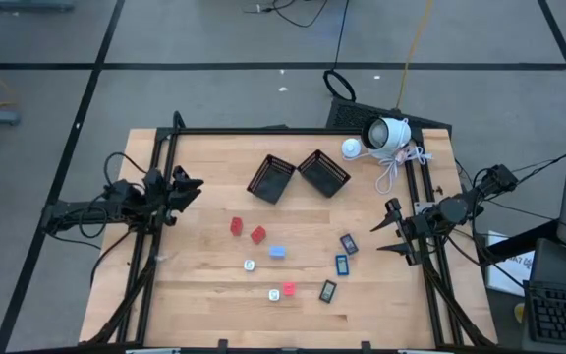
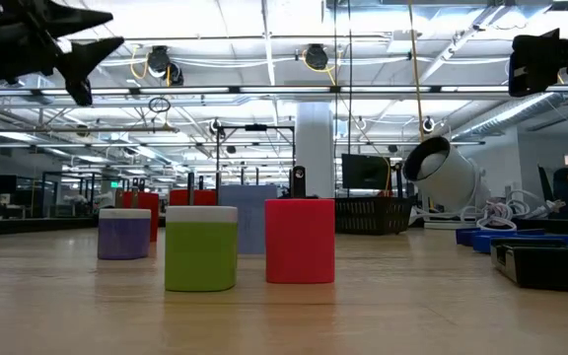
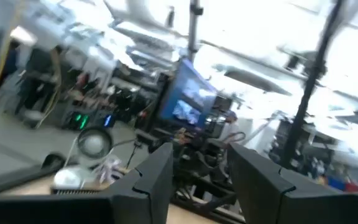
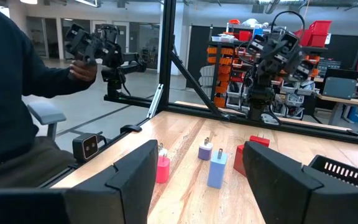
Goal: Pick & Place Office items
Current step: Put the left red charger adapter into the left black bin
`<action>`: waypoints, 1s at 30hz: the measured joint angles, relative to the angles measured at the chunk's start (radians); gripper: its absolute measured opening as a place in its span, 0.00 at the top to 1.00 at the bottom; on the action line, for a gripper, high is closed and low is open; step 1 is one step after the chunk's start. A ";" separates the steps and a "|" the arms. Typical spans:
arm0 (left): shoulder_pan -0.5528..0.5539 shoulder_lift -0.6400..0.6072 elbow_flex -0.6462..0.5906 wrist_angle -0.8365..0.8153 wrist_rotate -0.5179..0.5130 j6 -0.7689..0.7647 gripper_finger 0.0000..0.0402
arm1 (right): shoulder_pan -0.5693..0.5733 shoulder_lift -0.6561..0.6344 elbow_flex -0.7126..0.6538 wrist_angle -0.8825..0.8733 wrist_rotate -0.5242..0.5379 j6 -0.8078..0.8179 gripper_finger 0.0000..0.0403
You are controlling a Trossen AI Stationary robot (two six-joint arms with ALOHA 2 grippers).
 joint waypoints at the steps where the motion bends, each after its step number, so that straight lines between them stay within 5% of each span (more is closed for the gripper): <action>1: 0.000 0.006 0.002 -0.018 -0.005 -0.029 0.58 | 0.000 0.000 0.000 0.000 0.000 0.000 0.44; 8: -0.017 0.172 0.134 -0.144 0.082 -0.136 0.36 | 0.000 0.000 0.000 0.000 0.000 0.000 0.44; 13: -0.059 0.401 0.375 -0.451 0.089 -0.133 0.25 | 0.000 0.000 0.000 0.000 0.000 0.000 0.44; 20: -0.100 0.769 0.715 -0.912 0.045 -0.249 0.25 | 0.000 0.000 0.000 0.000 0.000 0.000 0.44; 30: -0.117 1.168 1.014 -1.212 0.044 -0.392 0.29 | 0.000 0.000 0.000 0.000 0.000 0.000 0.44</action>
